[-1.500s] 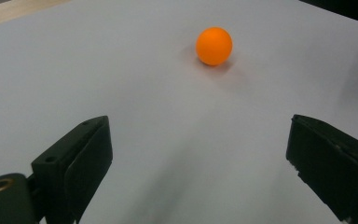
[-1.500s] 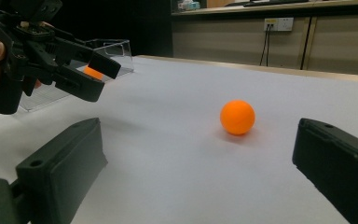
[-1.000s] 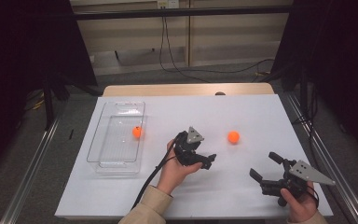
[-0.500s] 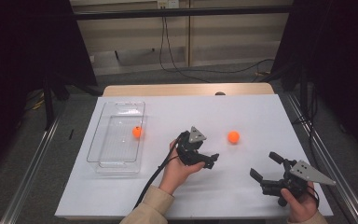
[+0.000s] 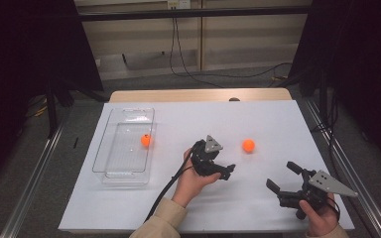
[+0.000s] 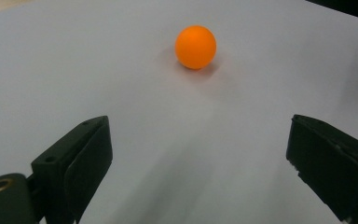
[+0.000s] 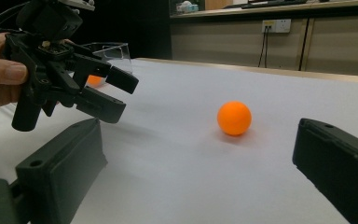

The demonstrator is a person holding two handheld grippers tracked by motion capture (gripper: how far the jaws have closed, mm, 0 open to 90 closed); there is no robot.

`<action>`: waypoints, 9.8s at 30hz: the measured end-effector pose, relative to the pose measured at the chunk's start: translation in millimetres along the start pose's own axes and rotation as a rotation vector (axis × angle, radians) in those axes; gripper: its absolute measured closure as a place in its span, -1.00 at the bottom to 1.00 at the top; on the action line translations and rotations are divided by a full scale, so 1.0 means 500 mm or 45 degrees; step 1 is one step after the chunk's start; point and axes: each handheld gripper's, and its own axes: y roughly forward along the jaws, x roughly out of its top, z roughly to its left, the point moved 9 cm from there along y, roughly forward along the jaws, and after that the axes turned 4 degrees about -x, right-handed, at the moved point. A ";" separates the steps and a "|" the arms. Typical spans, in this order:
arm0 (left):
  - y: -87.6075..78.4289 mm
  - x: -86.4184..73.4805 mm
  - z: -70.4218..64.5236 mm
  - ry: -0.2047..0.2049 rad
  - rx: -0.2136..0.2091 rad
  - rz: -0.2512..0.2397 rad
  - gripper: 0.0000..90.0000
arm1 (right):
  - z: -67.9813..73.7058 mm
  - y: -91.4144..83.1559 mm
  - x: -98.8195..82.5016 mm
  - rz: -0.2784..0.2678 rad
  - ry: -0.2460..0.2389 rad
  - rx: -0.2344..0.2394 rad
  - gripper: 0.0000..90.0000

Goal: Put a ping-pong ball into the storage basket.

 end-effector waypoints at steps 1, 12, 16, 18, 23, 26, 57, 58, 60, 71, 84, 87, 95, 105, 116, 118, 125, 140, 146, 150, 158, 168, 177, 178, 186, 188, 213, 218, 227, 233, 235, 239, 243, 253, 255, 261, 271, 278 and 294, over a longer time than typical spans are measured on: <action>0.001 0.000 -0.001 -0.001 0.001 0.000 -0.84 | -0.001 -0.001 0.000 0.001 0.000 -0.002 -0.97; 0.013 0.007 -0.004 -0.006 0.002 -0.004 -0.84 | 0.001 0.000 0.000 0.001 -0.004 0.002 -0.97; 0.019 0.007 -0.003 -0.006 0.003 -0.003 -0.84 | 0.001 0.001 0.000 0.000 -0.005 0.000 -0.97; 0.022 0.008 -0.001 -0.002 0.010 0.001 -0.83 | 0.001 0.000 0.000 0.001 -0.009 0.001 -0.97; 0.031 0.009 0.000 -0.011 0.013 0.000 -0.83 | 0.001 -0.001 0.000 0.002 -0.008 0.003 -0.97; 0.036 0.009 0.001 -0.010 0.017 -0.003 -0.83 | 0.000 -0.001 0.000 0.002 -0.009 0.003 -0.97; 0.081 0.020 0.004 -0.036 0.022 -0.010 -0.83 | 0.000 -0.001 -0.001 0.002 -0.003 0.004 -0.96; 0.084 0.021 0.003 -0.043 0.018 -0.011 -0.83 | 0.000 -0.001 -0.001 0.002 -0.002 0.004 -0.96; 0.087 0.022 0.002 -0.042 0.016 -0.014 -0.83 | 0.000 -0.001 -0.001 0.003 -0.002 0.004 -0.96; 0.100 0.028 0.001 -0.034 0.021 0.000 -0.83 | 0.000 -0.001 -0.001 0.003 -0.003 0.006 -0.96; 0.106 0.039 0.000 -0.048 0.019 -0.008 -0.83 | -0.001 -0.002 -0.001 0.001 0.001 0.003 -0.96; 0.108 0.038 0.003 -0.042 0.026 -0.004 -0.83 | 0.000 -0.002 -0.001 0.001 0.002 0.005 -0.96; 0.115 0.037 0.008 -0.055 0.034 -0.004 -0.83 | -0.001 -0.002 -0.001 0.001 0.001 0.003 -0.96; 0.123 0.036 0.013 -0.064 0.033 -0.007 -0.82 | -0.002 -0.002 -0.001 0.002 0.001 0.004 -0.96; 0.133 0.049 0.013 -0.064 0.034 -0.017 -0.82 | -0.002 -0.003 -0.002 0.003 0.004 0.002 -0.96; 0.135 0.050 0.013 -0.070 0.035 -0.011 -0.82 | -0.003 -0.002 -0.002 0.004 0.004 0.002 -0.96; 0.142 0.056 0.009 -0.078 0.028 -0.020 -0.82 | -0.003 -0.003 -0.002 0.002 0.003 0.002 -0.96; 0.156 0.059 0.005 -0.078 0.020 -0.013 -0.82 | -0.002 -0.003 -0.001 0.002 0.002 0.004 -0.96; 0.157 0.061 0.008 -0.085 0.029 -0.021 -0.82 | -0.002 -0.003 -0.001 0.002 0.003 0.004 -0.96; 0.160 0.060 0.009 -0.086 0.028 -0.016 -0.82 | -0.002 -0.004 -0.001 0.001 0.002 0.004 -0.96; 0.170 0.058 0.004 -0.076 0.029 -0.002 -0.82 | -0.002 -0.003 -0.001 0.003 0.001 0.004 -0.96; 0.184 0.064 0.005 -0.081 0.032 0.004 -0.81 | -0.002 -0.004 -0.001 0.001 0.002 0.005 -0.96; 0.194 0.070 0.002 -0.077 0.024 0.016 -0.76 | -0.002 -0.004 -0.001 0.001 -0.002 0.008 -0.96; 0.196 0.072 0.002 -0.080 0.024 0.008 -0.74 | -0.002 -0.004 -0.001 0.001 -0.002 0.009 -0.96; 0.200 0.077 0.010 -0.084 0.030 0.000 -0.63 | -0.002 -0.004 0.000 0.000 -0.005 0.010 -0.96; 0.200 0.077 0.011 -0.089 0.029 -0.001 -0.61 | -0.002 -0.004 0.000 0.001 -0.004 0.010 -0.96; 0.219 0.088 0.013 -0.077 0.015 0.022 -0.26 | -0.002 -0.005 -0.001 0.001 0.000 0.012 -0.96; 0.226 0.082 0.015 -0.075 0.014 0.046 -0.18 | -0.003 -0.005 -0.001 0.001 0.002 0.010 -0.96; 0.236 0.080 0.012 -0.084 -0.012 0.035 0.13 | -0.005 -0.005 -0.002 0.001 0.004 0.007 -0.96; 0.226 0.079 0.013 -0.088 -0.017 0.052 0.13 | -0.006 -0.005 -0.001 0.000 0.009 0.005 -0.96; 0.223 0.079 0.012 -0.089 -0.017 0.058 0.13 | -0.006 -0.005 -0.001 -0.001 0.004 0.005 -0.96; 0.217 0.075 0.009 -0.096 -0.031 0.071 0.13 | -0.006 -0.005 -0.001 -0.002 0.002 0.004 -0.96; 0.208 0.071 0.007 -0.108 -0.050 0.068 0.13 | -0.006 -0.005 -0.001 -0.001 -0.001 0.004 -0.96; 0.179 0.063 0.006 -0.117 -0.078 0.070 0.13 | -0.005 -0.005 -0.001 0.001 0.001 0.003 -0.96; 0.173 0.062 0.004 -0.116 -0.085 0.072 0.13 | -0.005 -0.005 -0.001 0.001 0.000 0.003 -0.96; 0.155 0.055 0.003 -0.110 -0.096 0.078 0.13 | -0.004 -0.005 -0.001 0.002 -0.001 0.004 -0.96; 0.127 0.042 0.011 -0.127 -0.100 0.085 0.13 | -0.004 -0.004 -0.001 0.001 -0.001 0.003 -0.96; 0.113 0.036 0.013 -0.130 -0.099 0.098 0.13 | -0.004 -0.004 -0.002 0.003 0.000 0.001 -0.96; 0.085 0.022 0.026 -0.134 -0.090 0.111 0.13 | -0.004 -0.003 -0.003 0.006 -0.006 0.000 -0.96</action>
